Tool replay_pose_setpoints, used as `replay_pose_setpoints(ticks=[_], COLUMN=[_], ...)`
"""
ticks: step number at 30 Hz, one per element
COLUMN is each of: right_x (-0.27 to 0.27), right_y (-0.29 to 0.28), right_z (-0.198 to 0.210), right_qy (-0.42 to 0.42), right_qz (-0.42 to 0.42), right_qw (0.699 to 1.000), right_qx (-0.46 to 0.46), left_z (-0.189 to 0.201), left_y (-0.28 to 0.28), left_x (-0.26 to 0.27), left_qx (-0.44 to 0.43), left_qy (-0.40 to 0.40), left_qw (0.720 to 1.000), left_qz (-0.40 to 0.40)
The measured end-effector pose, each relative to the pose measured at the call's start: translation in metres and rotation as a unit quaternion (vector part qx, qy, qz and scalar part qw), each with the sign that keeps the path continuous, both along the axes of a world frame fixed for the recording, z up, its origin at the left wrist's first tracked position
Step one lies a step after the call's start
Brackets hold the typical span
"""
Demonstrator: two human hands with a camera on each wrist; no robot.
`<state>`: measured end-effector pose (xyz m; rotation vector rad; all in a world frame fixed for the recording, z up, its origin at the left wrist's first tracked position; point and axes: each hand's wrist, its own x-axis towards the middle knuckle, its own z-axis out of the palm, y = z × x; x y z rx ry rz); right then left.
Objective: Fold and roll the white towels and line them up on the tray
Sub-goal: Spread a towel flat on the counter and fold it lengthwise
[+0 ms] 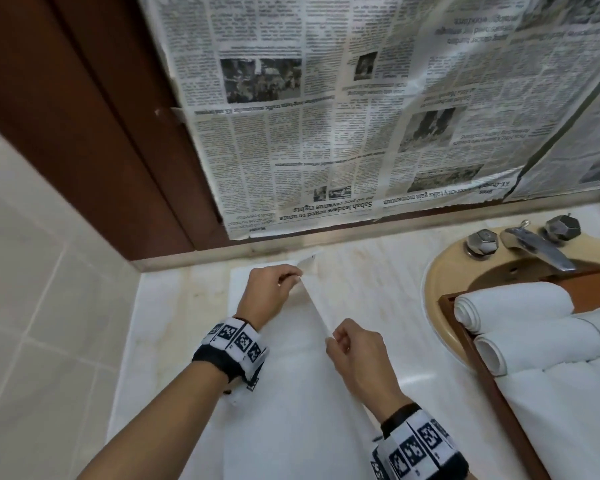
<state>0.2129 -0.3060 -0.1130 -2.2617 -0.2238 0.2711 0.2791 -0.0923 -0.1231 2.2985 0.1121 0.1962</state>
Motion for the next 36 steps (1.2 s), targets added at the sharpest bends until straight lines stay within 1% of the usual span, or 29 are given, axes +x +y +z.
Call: replay_pose_setpoints(ticks=[3,5,7,9,12,15,17,20,23,26,28,30,33,36], right_x=[-0.012,-0.019,-0.026,-0.035,-0.045,-0.05,-0.051,-0.051,-0.045,-0.037,-0.036,-0.037,-0.034,0.002], right_y=[0.046,0.079,0.11,0.135,0.157,0.159,0.159,0.157,0.157,0.159,0.16,0.158,0.153,0.148], right_z=[0.012,0.01,-0.001,-0.018,-0.036,-0.046,-0.05,-0.049,-0.047,-0.05,-0.055,-0.061,-0.059,-0.052], right_qy=[-0.03,-0.042,-0.033,-0.005,0.031,0.043,0.033,0.015,-0.003,-0.003,0.009,0.036,0.068,0.024], right_qz=[0.059,0.102,0.128,0.144,0.158,0.16,0.159,0.145,0.131,0.126,0.143,0.169,0.193,0.167], right_qw=[0.997,0.991,0.985,0.98,0.972,0.971,0.973,0.98,0.986,0.987,0.983,0.978,0.973,0.982], right_qx=[-0.032,-0.071,-0.109,-0.137,-0.17,-0.175,-0.163,-0.132,-0.107,-0.099,-0.113,-0.12,-0.104,-0.083], left_z=[0.004,-0.003,-0.017,-0.036,-0.06,-0.068,-0.067,-0.063,-0.059,-0.068,-0.075,-0.077,-0.072,-0.069], left_y=[0.043,0.07,0.09,0.101,0.106,0.103,0.101,0.101,0.104,0.106,0.108,0.108,0.112,0.118], left_x=[-0.028,-0.044,-0.058,-0.068,-0.076,-0.079,-0.079,-0.077,-0.067,-0.061,-0.061,-0.059,-0.051,-0.042], left_qx=[-0.003,-0.007,0.002,-0.016,-0.036,-0.064,-0.077,-0.078,-0.098,-0.084,-0.088,-0.102,-0.112,-0.155], left_qy=[-0.015,0.008,0.058,0.099,0.124,0.109,0.093,0.044,0.007,0.031,0.063,0.073,0.092,0.095], left_qw=[0.999,0.996,0.993,0.989,0.983,0.981,0.982,0.987,0.985,0.985,0.98,0.978,0.975,0.963], left_qz=[0.049,0.084,0.102,0.112,0.131,0.149,0.145,0.13,0.14,0.149,0.169,0.169,0.169,0.198])
